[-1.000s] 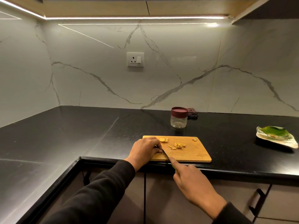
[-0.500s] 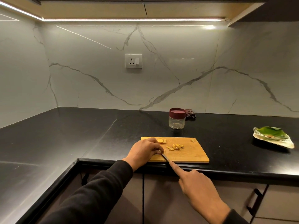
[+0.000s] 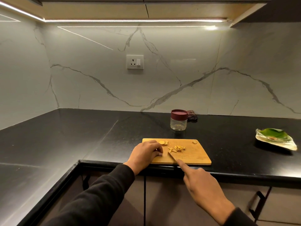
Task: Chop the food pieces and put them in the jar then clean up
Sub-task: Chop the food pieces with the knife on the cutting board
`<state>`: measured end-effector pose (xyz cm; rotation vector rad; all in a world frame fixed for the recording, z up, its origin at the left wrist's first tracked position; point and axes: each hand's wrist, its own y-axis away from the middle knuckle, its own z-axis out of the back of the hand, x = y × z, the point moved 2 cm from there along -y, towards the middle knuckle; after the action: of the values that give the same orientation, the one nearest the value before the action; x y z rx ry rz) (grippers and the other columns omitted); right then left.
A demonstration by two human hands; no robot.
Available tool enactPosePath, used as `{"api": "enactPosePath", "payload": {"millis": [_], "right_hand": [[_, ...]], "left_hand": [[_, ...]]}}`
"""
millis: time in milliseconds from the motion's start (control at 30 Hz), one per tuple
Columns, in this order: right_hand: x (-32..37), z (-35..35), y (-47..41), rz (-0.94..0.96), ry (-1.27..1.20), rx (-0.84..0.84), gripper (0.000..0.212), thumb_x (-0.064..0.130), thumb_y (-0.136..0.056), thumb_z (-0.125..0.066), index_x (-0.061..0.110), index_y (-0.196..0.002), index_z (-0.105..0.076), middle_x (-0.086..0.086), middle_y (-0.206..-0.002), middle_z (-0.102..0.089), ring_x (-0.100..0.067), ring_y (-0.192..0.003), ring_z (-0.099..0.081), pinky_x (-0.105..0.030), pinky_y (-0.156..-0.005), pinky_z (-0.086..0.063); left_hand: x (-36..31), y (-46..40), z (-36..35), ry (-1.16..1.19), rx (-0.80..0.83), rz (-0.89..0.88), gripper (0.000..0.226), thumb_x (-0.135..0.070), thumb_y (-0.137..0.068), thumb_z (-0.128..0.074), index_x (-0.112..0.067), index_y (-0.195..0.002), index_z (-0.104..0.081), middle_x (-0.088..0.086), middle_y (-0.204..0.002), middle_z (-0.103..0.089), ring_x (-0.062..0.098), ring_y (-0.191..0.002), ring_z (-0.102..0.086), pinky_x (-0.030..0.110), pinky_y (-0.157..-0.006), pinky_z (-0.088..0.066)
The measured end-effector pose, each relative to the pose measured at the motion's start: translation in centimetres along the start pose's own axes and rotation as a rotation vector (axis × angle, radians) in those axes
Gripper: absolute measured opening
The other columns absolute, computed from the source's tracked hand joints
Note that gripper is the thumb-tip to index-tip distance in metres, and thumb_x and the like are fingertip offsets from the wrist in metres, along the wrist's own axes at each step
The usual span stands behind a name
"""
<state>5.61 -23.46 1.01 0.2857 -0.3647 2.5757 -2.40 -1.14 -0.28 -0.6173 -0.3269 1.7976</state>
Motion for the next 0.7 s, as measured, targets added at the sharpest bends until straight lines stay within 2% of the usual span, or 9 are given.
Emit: {"api": "enactPosePath", "payload": {"millis": [67,200,367,467,700], "right_hand": [[-0.1,-0.1,-0.1,-0.005,-0.033,-0.010,0.056,0.034,-0.108,-0.032,0.045,-0.158,-0.010,0.007,-0.090,-0.055,-0.010,-0.073,-0.050,-0.025,-0.065,-0.038],[0.2,-0.3,0.0,0.004,-0.123,0.013,0.054,0.035,-0.108,-0.034,0.046,-0.157,-0.015,0.009,-0.084,-0.053,-0.007,-0.068,-0.049,-0.021,-0.053,-0.033],[0.8,-0.5,-0.5,0.016,-0.193,0.029,0.054,0.035,-0.107,-0.036,0.046,-0.157,-0.019,0.008,-0.079,-0.057,-0.008,-0.067,-0.054,-0.022,-0.053,-0.035],[1.2,-0.8,-0.9,0.033,-0.237,0.053,0.053,0.034,-0.107,-0.038,0.047,-0.156,-0.021,0.008,-0.083,-0.060,-0.008,-0.069,-0.056,-0.021,-0.054,-0.036],[2.0,-1.1,-1.6,0.046,-0.311,0.075,0.053,0.031,-0.107,-0.039,0.044,-0.156,-0.023,0.006,-0.085,-0.061,-0.009,-0.069,-0.057,-0.020,-0.056,-0.039]], "left_hand": [[0.0,0.2,0.0,-0.006,-0.026,-0.004,0.011,-0.031,-0.094,-0.067,-0.027,-0.103,-0.073,-0.011,-0.109,-0.068,0.005,-0.095,-0.063,0.021,-0.086,-0.054],[0.0,0.4,0.2,-0.006,-0.058,-0.004,0.012,-0.033,-0.093,-0.069,-0.027,-0.102,-0.074,-0.011,-0.105,-0.071,0.006,-0.093,-0.065,0.020,-0.083,-0.053],[0.0,0.5,0.3,-0.015,-0.077,0.000,0.009,-0.033,-0.092,-0.069,-0.028,-0.099,-0.074,-0.012,-0.101,-0.072,0.006,-0.089,-0.066,0.019,-0.079,-0.052],[0.0,0.5,0.3,-0.017,-0.077,-0.001,0.010,-0.033,-0.093,-0.069,-0.028,-0.099,-0.074,-0.012,-0.101,-0.072,0.005,-0.089,-0.066,0.024,-0.082,-0.056],[-0.2,0.6,0.3,-0.021,-0.076,0.003,0.013,-0.034,-0.094,-0.067,-0.029,-0.103,-0.075,-0.013,-0.105,-0.072,0.004,-0.093,-0.066,0.022,-0.085,-0.055]]}}
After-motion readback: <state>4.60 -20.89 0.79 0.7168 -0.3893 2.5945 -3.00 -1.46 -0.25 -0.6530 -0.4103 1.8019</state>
